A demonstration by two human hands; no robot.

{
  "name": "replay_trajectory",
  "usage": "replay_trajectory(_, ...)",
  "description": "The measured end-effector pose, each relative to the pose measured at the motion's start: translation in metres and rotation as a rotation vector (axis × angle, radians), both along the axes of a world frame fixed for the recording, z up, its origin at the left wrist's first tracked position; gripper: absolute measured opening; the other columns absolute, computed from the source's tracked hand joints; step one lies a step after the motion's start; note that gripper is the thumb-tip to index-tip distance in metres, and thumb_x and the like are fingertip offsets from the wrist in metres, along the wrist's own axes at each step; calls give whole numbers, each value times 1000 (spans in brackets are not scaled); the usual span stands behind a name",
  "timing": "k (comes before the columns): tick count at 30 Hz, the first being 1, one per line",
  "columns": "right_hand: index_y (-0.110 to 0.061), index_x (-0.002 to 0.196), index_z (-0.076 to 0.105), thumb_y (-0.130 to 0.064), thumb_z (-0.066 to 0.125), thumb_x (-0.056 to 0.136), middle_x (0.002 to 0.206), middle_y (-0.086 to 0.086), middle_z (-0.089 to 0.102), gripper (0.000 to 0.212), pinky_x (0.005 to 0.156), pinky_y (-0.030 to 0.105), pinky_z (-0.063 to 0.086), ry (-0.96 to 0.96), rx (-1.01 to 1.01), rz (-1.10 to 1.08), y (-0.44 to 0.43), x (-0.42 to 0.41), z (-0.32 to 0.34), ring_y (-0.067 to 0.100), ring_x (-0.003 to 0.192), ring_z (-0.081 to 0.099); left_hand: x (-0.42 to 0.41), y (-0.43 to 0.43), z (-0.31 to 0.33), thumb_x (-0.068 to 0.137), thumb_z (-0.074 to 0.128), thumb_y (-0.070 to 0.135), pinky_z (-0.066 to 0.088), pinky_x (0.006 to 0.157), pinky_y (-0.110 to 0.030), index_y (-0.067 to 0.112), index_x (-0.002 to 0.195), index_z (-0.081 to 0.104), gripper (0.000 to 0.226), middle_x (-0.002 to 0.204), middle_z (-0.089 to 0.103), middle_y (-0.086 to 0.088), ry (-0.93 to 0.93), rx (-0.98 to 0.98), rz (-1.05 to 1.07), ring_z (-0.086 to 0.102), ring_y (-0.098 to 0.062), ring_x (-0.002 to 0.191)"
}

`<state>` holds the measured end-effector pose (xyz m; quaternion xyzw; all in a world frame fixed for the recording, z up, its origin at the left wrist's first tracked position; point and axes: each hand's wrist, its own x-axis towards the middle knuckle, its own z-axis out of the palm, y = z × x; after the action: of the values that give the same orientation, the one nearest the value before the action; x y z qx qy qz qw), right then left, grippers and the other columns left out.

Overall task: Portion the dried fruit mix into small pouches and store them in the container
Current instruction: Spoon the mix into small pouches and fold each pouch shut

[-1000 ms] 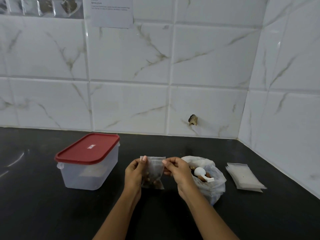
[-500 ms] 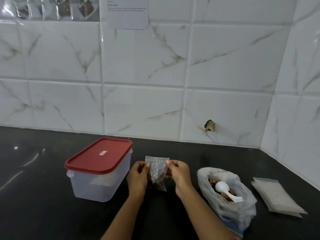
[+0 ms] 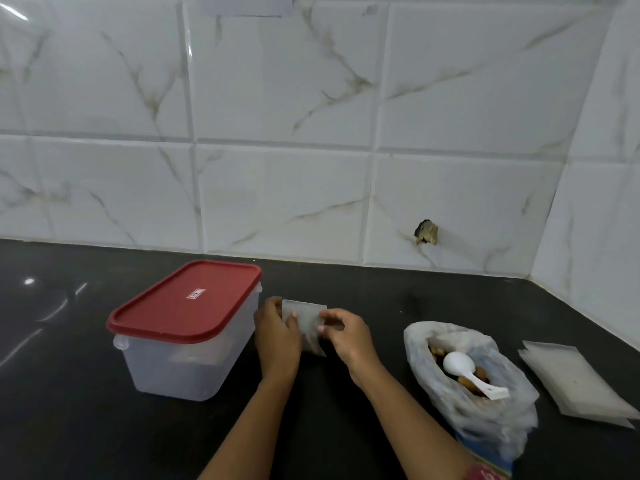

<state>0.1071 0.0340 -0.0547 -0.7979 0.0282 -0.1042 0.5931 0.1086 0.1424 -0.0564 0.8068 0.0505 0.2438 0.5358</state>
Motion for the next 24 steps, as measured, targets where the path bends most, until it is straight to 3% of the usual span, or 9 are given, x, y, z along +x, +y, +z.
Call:
replay_trajectory(2,-9,118,61,-7,58,88,116,6,64,30,89,19,47,4,-51,-15,-2,-1,0,15,105,60,0,-2,-3,95,49,16,42,91,-28,12,126,50,32,126,45,-8,25,115,-27,51,-21,110)
replay_trajectory(5,-9,125,58,-10,56,91,123,8,61,34,89,19,45,14,-121,-25,-4,-4,1,17,111,58,0,-3,-7,96,46,18,41,89,-24,8,119,57,28,126,48,-8,80,165,-33,50,-17,107)
replay_trajectory(9,-7,125,57,-10,54,92,128,10,58,34,87,18,44,22,-210,-14,-5,-7,1,20,116,56,-4,-4,-8,98,41,21,37,100,-28,2,121,56,34,135,43,-11,126,267,-44,42,-21,123)
replay_trajectory(14,-9,119,62,-10,54,91,124,5,57,29,72,8,43,-25,-297,-36,-3,-11,0,15,107,58,-11,-3,-4,100,34,28,30,108,-34,4,128,53,41,145,37,-12,126,436,-30,33,-25,132)
replay_trajectory(17,-9,125,58,-11,49,94,129,4,52,32,89,12,38,-95,-390,-52,-2,-22,6,14,116,53,-15,-3,-1,100,33,28,26,112,-34,10,139,43,43,152,30,-6,49,495,-50,28,-20,139)
replay_trajectory(20,-10,131,51,-10,43,96,134,2,48,36,93,11,33,-187,-493,-51,0,-37,15,13,122,47,-21,-6,2,100,33,26,21,114,-30,13,144,33,46,154,27,-3,-33,569,-98,23,-16,143)
replay_trajectory(24,-10,137,44,-8,37,98,140,2,43,40,106,21,30,-260,-652,-70,-12,-51,33,16,132,34,-32,-19,17,100,33,27,9,118,-31,14,147,26,49,157,17,-3,-124,670,-52,11,-16,146)
